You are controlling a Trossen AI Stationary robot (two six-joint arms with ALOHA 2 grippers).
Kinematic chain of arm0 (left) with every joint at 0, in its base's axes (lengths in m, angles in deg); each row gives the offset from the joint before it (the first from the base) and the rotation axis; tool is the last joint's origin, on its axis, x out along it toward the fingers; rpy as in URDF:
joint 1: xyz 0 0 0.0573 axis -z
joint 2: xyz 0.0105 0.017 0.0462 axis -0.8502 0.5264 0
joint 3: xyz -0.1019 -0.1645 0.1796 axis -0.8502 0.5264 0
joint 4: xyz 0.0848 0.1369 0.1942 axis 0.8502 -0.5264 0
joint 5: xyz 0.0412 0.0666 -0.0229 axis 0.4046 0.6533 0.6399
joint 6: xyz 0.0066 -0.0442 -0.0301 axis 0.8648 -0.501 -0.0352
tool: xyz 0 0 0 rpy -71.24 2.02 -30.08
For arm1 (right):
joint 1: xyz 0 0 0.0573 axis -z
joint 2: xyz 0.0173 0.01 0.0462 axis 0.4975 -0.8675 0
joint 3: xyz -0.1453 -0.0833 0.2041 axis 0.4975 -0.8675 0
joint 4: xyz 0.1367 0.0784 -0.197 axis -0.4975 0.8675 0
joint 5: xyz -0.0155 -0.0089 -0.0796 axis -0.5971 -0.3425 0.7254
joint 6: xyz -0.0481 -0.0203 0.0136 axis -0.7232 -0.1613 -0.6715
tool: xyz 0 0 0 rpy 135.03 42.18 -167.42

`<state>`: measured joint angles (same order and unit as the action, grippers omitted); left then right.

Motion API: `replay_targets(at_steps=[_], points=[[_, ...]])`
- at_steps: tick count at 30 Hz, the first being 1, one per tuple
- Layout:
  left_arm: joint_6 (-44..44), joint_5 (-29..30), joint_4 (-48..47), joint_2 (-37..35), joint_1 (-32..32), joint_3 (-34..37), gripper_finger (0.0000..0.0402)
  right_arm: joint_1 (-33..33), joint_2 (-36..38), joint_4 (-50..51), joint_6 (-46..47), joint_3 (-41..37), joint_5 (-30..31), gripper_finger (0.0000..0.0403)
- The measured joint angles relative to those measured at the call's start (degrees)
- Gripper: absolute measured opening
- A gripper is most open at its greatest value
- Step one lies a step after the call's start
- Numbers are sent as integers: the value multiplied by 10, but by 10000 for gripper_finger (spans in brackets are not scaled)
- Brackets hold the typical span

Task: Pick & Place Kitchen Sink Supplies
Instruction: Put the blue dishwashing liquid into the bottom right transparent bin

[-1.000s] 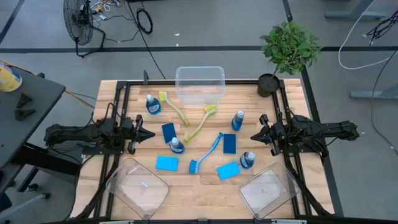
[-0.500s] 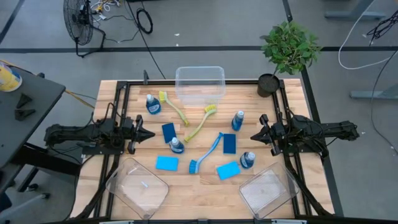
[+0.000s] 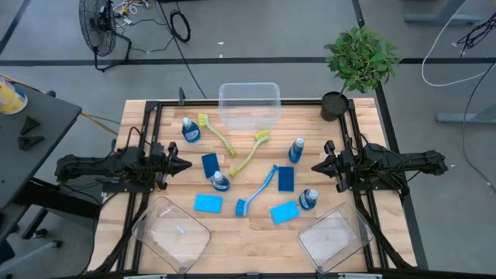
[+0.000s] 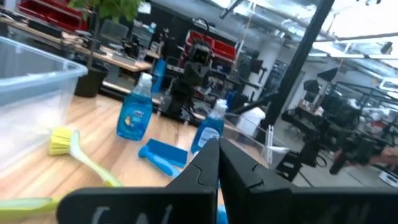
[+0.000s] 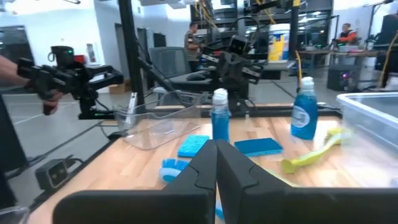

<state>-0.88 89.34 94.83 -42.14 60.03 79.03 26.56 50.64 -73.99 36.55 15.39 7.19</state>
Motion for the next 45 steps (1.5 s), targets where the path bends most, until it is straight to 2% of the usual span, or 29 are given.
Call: replay_targets(at_steps=[10,14,22,26,39,45], points=[[0,34,14,0,0,0,7,0,0,-22,0,0,6,9],[0,34,14,0,0,0,7,0,0,-68,62,0,8,9],[0,34,13,0,0,0,7,0,0,-138,227,0,92,9],[1,37,9,0,0,-8,7,0,0,-144,274,0,115,9],[14,44,7,0,0,-61,7,0,0,-160,277,0,141,9],[46,44,-40,0,0,-101,7,0,0,-192,277,0,157,9]])
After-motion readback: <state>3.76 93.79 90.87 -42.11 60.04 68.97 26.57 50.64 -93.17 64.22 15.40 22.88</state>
